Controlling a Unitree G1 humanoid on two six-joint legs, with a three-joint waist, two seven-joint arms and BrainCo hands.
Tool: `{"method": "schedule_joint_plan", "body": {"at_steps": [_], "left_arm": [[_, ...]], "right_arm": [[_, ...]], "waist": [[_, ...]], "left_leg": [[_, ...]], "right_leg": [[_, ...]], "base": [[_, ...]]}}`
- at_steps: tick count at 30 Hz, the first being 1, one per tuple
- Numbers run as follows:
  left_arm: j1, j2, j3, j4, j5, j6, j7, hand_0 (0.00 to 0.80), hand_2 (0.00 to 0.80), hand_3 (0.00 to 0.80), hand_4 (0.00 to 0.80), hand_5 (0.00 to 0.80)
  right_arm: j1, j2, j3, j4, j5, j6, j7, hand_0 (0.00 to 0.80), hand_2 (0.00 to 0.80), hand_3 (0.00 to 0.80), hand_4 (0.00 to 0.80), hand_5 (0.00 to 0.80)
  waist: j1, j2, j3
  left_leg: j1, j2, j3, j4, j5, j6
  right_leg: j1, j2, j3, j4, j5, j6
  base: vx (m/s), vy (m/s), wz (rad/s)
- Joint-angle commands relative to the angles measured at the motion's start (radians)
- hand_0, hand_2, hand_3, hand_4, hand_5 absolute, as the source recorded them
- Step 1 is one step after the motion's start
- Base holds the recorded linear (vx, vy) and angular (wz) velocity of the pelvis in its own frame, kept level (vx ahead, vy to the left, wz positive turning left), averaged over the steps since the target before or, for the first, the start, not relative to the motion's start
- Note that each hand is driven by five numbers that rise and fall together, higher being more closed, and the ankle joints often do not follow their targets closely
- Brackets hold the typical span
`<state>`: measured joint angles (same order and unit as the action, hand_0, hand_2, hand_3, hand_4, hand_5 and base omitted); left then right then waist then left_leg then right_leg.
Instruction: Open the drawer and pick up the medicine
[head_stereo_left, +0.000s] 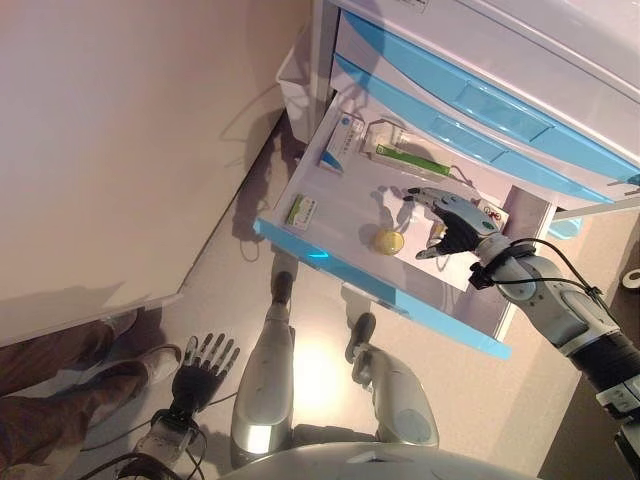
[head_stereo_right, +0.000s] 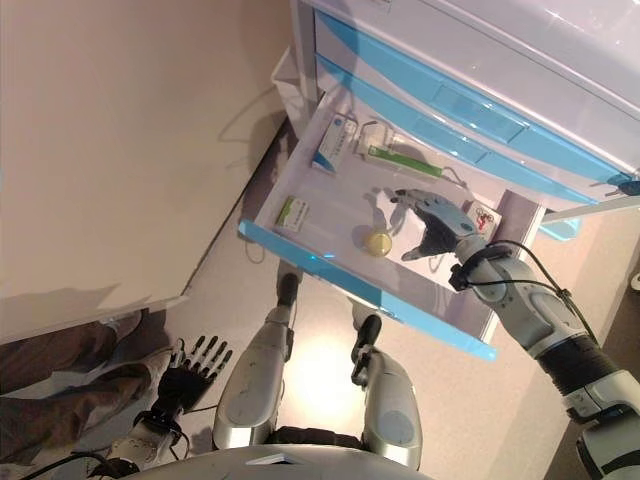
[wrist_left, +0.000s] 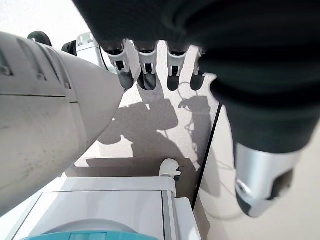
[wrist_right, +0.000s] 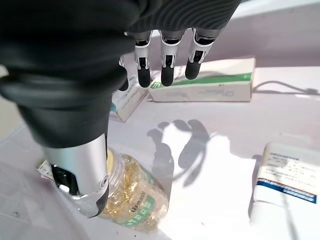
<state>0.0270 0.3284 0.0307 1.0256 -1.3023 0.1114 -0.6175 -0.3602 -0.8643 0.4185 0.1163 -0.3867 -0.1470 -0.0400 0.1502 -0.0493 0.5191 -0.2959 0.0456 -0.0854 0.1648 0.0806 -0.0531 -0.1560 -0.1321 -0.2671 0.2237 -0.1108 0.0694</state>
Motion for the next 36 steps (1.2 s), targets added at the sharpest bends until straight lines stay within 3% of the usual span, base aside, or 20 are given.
{"method": "schedule_joint_plan", "body": {"at_steps": [1,18,36], "left_arm": [[0.011,0.012,-0.053,-0.015,-0.014,0.012,-0.002,0.0,0.0,0.0,0.0,0.0],[-0.006,-0.003,-0.07,-0.013,-0.024,0.008,0.008,0.0,0.0,0.0,0.0,0.0],[-0.018,-0.007,-0.075,0.004,-0.022,0.008,-0.01,0.0,0.0,0.0,0.0,0.0]], "right_arm": [[-0.036,-0.008,0.054,-0.034,-0.014,-0.034,-0.02,0.0,0.0,0.0,0.0,0.0],[-0.081,0.033,0.125,0.007,-0.015,-0.026,0.029,0.0,0.0,0.0,0.0,0.0],[-0.094,0.075,0.17,0.105,-0.07,0.002,-0.02,0.0,0.0,0.0,0.0,0.0]], "waist": [[0.006,-0.003,-0.039],[0.018,0.008,-0.026],[0.02,0.015,-0.013]], "left_leg": [[-0.029,-0.02,0.011,0.065,-0.111,0.016],[-0.028,-0.029,0.006,0.069,-0.112,0.018],[-0.029,-0.033,0.004,0.068,-0.109,0.02]], "right_leg": [[-0.069,-0.015,0.008,0.01,0.066,0.015],[-0.084,-0.022,0.005,0.031,0.062,0.013],[-0.095,-0.024,0.003,0.042,0.063,0.013]], "base": [[0.0,0.0,0.0],[0.0,0.005,0.01],[0.001,0.003,0.02]]}}
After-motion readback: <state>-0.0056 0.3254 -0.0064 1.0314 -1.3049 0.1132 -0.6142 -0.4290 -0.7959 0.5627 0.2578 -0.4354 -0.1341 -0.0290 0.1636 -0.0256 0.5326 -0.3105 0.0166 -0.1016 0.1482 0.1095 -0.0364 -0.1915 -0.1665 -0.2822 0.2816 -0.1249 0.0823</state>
